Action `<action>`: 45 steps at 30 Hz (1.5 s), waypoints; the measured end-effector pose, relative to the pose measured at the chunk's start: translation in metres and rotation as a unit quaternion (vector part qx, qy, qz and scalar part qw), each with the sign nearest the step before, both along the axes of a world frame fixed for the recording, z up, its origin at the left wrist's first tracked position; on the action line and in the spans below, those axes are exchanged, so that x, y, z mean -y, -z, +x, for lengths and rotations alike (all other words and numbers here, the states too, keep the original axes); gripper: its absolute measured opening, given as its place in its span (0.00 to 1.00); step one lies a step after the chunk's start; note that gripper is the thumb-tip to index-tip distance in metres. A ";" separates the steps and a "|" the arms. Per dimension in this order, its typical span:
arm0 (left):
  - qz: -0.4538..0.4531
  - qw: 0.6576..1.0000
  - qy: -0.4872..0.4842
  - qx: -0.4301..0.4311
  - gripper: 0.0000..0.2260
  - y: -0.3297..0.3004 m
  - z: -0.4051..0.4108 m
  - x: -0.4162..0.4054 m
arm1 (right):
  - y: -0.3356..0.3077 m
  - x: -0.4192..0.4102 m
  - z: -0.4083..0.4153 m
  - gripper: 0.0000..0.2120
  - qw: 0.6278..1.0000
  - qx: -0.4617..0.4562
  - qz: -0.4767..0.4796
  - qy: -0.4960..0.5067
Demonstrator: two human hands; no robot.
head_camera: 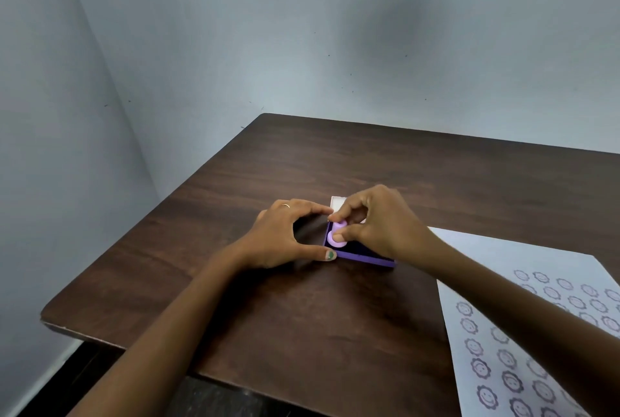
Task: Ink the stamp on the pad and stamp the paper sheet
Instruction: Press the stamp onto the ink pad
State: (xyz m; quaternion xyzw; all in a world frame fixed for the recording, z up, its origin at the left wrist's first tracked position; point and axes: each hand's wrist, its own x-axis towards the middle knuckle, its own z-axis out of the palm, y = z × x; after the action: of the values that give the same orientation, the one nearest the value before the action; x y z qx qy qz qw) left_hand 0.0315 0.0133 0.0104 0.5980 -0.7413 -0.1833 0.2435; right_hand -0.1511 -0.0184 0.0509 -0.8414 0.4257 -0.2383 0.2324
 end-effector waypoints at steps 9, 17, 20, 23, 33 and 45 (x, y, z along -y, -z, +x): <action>-0.003 1.000 0.001 0.004 0.29 -0.001 0.000 0.000 | 0.002 -0.001 -0.002 0.11 1.000 0.003 0.009 0.014; 0.003 1.000 -0.003 0.015 0.29 -0.001 -0.001 0.001 | 0.008 -0.008 -0.002 0.10 0.999 0.002 -0.035 0.009; 0.006 1.000 -0.003 0.011 0.30 0.000 -0.001 0.000 | 0.012 -0.010 -0.009 0.10 0.997 0.066 0.001 0.041; 0.005 1.000 -0.003 0.009 0.30 0.001 -0.001 0.001 | 0.007 -0.005 -0.001 0.10 0.998 0.029 -0.001 0.053; 0.001 1.000 0.001 0.001 0.31 0.000 -0.001 -0.001 | 0.002 -0.010 0.004 0.10 0.998 0.000 -0.011 0.069; 0.010 1.000 -0.004 0.001 0.30 -0.001 -0.002 -0.003 | 0.003 -0.012 0.004 0.09 0.998 -0.004 -0.026 0.065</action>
State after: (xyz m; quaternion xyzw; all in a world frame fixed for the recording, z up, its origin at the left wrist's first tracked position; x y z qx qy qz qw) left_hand 0.0294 0.0159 0.0117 0.6034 -0.7374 -0.1896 0.2371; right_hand -0.1471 -0.0061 0.0482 -0.8186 0.4741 -0.2604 0.1932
